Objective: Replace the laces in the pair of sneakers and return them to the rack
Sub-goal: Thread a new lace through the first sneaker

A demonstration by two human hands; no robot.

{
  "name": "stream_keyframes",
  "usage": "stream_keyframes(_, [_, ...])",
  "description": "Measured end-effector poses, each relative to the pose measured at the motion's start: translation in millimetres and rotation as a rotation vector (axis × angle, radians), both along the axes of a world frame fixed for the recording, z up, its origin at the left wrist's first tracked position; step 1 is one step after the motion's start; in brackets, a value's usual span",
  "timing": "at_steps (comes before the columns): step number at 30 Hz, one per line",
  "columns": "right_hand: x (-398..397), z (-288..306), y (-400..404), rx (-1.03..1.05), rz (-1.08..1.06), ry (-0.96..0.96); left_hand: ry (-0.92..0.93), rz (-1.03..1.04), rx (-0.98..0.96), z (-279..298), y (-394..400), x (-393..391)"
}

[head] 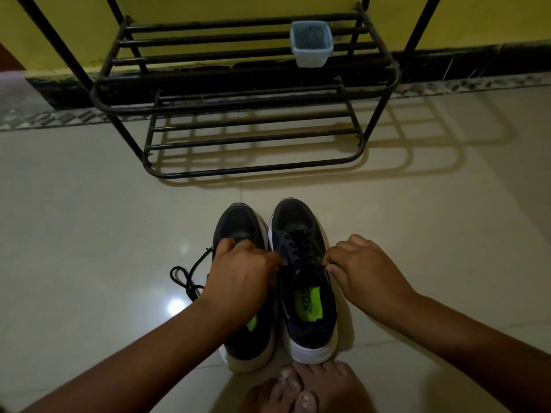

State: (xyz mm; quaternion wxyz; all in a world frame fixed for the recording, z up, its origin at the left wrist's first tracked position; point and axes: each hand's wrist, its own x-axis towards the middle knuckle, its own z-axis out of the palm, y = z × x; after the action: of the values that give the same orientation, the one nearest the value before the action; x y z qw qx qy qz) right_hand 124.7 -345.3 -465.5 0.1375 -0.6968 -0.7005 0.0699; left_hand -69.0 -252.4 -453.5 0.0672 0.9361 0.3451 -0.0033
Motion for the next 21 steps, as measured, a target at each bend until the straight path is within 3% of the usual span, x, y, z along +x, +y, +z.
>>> stream_keyframes(7, [1.0,-8.7,-0.3,0.024,0.018,-0.048,0.013,-0.111,0.104,-8.6,-0.4,-2.9])
stream_keyframes(10, [4.2,-8.3,0.9,-0.145,0.032,0.009,-0.050,-0.142,0.104,-15.1,-0.1,-5.8])
stream_keyframes(12, [8.0,0.3,2.5,-0.364,-0.022,0.218,-0.099,-0.149,0.089,-17.3,-2.0,-7.1])
stream_keyframes(15, [13.1,10.2,4.7,-0.447,-0.193,0.685,-0.197,-0.138,-0.008,-18.7,0.0,-7.1])
stream_keyframes(18, [12.0,16.8,6.5,-0.416,-0.288,1.027,-0.395,-0.031,-0.316,-10.2,-2.2,-2.3])
stream_keyframes(21, [3.8,23.1,11.3,-0.367,-0.341,1.195,-0.626,0.205,-0.682,-5.8,-7.2,9.1])
